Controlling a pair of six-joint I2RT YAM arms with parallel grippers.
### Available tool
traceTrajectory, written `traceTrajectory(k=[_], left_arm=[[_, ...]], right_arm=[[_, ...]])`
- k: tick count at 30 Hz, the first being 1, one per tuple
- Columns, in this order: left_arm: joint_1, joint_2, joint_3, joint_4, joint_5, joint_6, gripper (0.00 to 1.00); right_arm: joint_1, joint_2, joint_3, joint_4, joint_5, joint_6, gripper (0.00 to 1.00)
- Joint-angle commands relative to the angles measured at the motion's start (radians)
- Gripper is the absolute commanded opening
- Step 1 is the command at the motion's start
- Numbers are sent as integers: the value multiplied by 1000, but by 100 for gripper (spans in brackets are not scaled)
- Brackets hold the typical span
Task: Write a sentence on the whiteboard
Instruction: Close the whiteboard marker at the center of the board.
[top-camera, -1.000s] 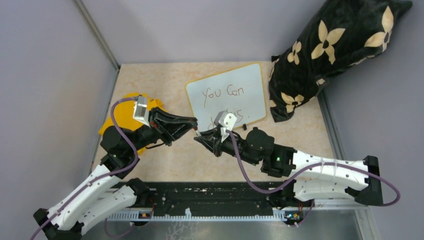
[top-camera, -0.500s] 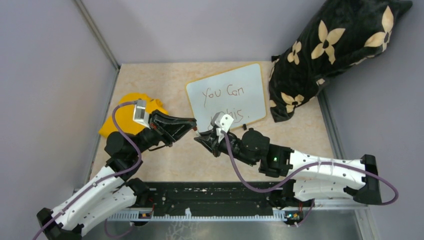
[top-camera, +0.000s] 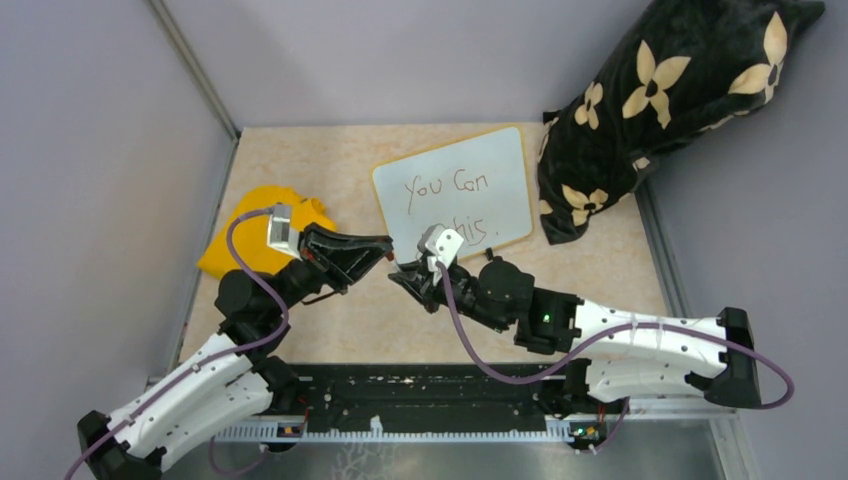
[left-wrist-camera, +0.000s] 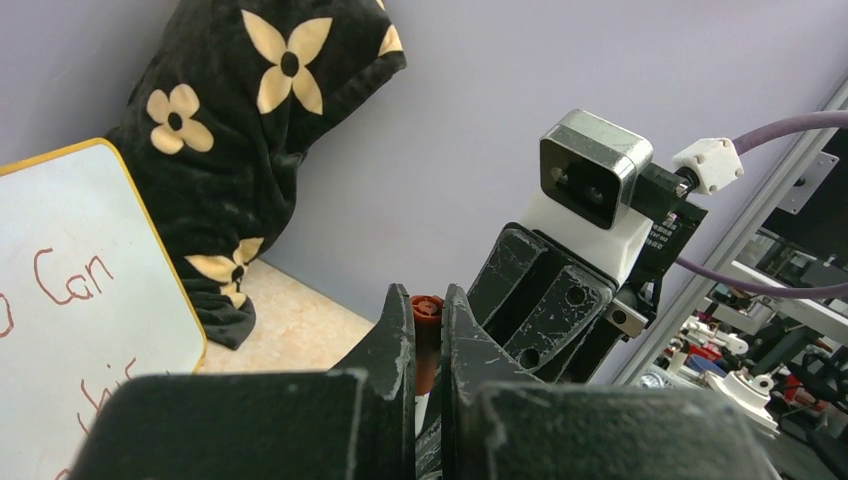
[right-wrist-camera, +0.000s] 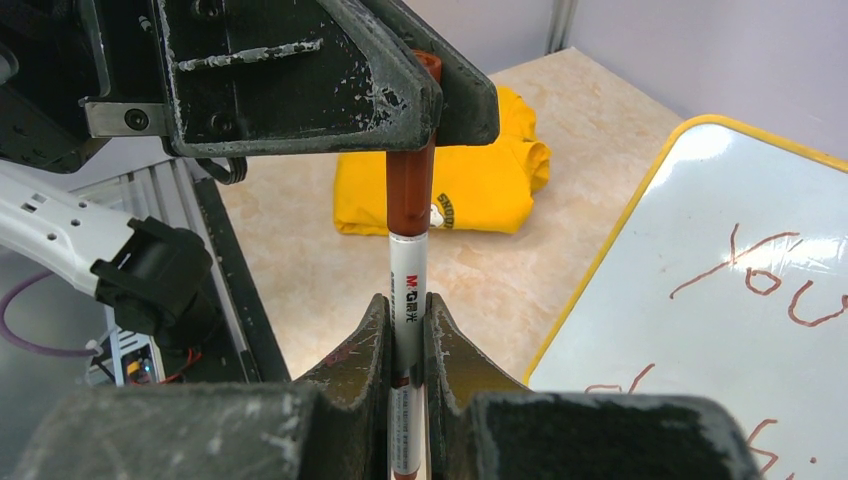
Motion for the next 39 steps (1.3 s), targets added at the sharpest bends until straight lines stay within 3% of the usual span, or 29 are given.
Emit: traceTrajectory(k=[1,17,26,31,39], left_arm=[[-63,55,-94,-205,173,-81,0],[-86,75,-154,-175,155,-85,0],[-90,-22,-104,-274,54,-26,0],[-89,-53,-50,-281,-1,5,16],[-89,-48,70,-356,-9,63,55]], right_arm=[[-2,-14,91,458,19,-38,0],[-1,-34,59,600,-38,-24,0],[-2,-61,38,450,-28,-25,0],[-2,-81,26,352,-60,-13,0],[-2,-99,23,250,-130,30,0]])
